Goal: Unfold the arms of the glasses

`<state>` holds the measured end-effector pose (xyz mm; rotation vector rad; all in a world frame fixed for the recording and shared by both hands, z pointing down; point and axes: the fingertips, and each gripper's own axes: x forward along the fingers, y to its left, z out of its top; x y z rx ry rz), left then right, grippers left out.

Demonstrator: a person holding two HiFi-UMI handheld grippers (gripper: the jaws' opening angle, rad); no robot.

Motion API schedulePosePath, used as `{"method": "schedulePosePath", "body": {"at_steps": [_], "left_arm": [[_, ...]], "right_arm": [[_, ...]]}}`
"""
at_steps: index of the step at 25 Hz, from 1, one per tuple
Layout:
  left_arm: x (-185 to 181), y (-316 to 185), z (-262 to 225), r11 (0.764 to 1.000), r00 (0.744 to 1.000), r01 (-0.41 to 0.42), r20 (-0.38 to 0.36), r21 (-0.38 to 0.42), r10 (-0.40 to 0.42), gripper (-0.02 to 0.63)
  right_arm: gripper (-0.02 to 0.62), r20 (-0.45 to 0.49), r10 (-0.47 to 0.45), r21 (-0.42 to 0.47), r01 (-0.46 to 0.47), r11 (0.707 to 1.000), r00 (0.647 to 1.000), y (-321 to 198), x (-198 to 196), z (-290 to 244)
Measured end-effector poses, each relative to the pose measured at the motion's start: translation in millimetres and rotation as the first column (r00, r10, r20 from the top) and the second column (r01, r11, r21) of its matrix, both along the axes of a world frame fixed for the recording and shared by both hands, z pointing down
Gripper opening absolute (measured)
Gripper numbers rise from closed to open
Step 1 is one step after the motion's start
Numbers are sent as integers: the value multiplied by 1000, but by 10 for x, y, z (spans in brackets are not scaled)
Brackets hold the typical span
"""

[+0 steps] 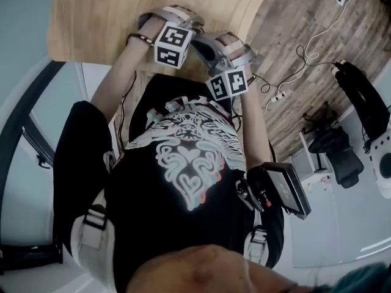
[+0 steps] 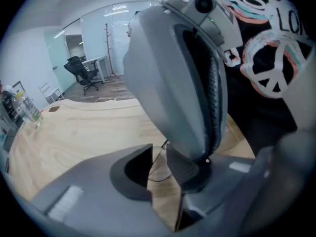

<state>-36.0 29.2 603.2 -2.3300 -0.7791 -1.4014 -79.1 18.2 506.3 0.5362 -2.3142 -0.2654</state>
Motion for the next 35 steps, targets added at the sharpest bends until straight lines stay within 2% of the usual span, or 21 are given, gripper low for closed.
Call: {"method": "schedulePosePath", "body": {"at_steps": [4,8,11,16,20,22,29,32,35], "left_arm": [[26,34,-3,998,997,-62,33,-6,63,63],[35,17,13,996,997,-32,65,-81,38,30],[13,-19,36,996,997,-10,76,-89,17,17],[14,-27,58,997,997,10,72,-81,-4,12],[33,-63,36,995,997,57,60,-87,-52,-12],[46,-79,1,991,996,84,52,-100,-79,-12],[-28,-81,61,992,993,103,71,-77,-97,-12],[-32,-100,41,985,988,146,67,-97,-140,-11],[-40,-122,28,968,977,212,63,-133,-205,-12]], "right_arm": [[25,2,-9,15,9,1000,1000,35,12,-22],[25,-2,1,28,-1,1000,1000,34,43,-33],[25,13,41,39,-42,998,999,37,105,-77],[25,84,187,33,-190,981,979,52,292,-157],[23,182,373,-20,-376,927,910,-2,516,-149],[23,199,410,-33,-412,911,890,0,568,-160],[23,162,282,11,-288,958,946,129,391,-195],[23,169,282,19,-289,957,944,151,422,-224],[23,198,328,-1,-335,942,924,182,496,-243]]}}
